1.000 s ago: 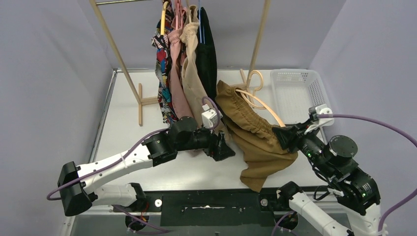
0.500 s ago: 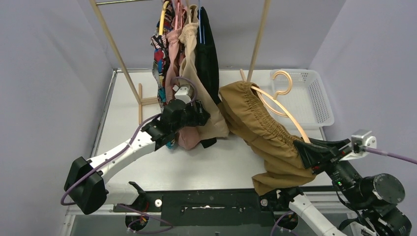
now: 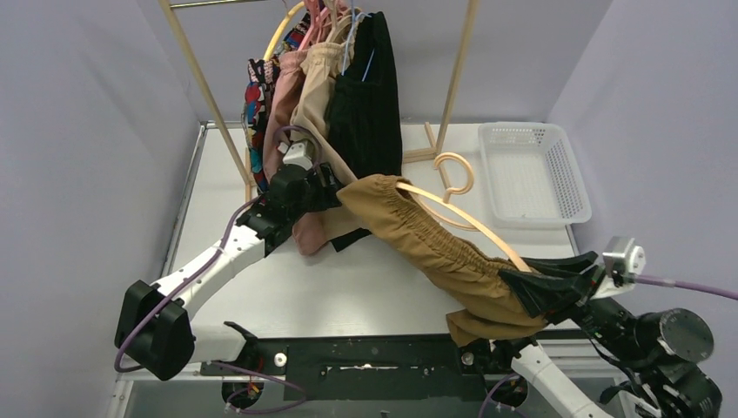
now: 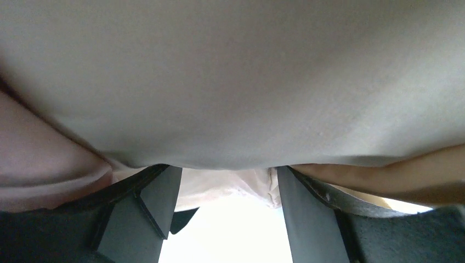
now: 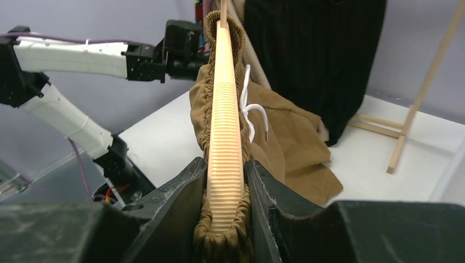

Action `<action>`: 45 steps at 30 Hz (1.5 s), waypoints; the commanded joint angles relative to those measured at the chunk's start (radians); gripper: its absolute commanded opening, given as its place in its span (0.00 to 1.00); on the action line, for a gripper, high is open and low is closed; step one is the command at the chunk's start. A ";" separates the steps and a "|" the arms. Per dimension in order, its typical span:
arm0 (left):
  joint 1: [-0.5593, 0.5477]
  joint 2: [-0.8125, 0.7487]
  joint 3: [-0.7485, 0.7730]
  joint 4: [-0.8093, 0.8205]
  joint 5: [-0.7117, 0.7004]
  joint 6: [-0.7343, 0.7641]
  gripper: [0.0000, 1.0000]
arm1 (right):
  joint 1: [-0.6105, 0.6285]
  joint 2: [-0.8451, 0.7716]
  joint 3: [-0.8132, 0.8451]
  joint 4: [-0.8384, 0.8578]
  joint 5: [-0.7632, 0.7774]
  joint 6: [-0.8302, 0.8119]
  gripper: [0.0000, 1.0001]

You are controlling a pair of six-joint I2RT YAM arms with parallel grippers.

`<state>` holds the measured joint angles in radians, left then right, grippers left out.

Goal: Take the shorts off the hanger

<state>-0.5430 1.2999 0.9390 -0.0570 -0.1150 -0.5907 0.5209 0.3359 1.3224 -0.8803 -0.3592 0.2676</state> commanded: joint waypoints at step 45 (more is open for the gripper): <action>0.021 -0.796 -0.032 -0.542 -0.438 0.051 0.76 | 0.183 0.371 -0.201 0.400 -0.003 -0.211 0.00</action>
<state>-0.5209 0.5678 0.9176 -0.5240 -0.3752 -0.5056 0.7013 0.6571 1.1942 -0.5644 -0.2878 0.1333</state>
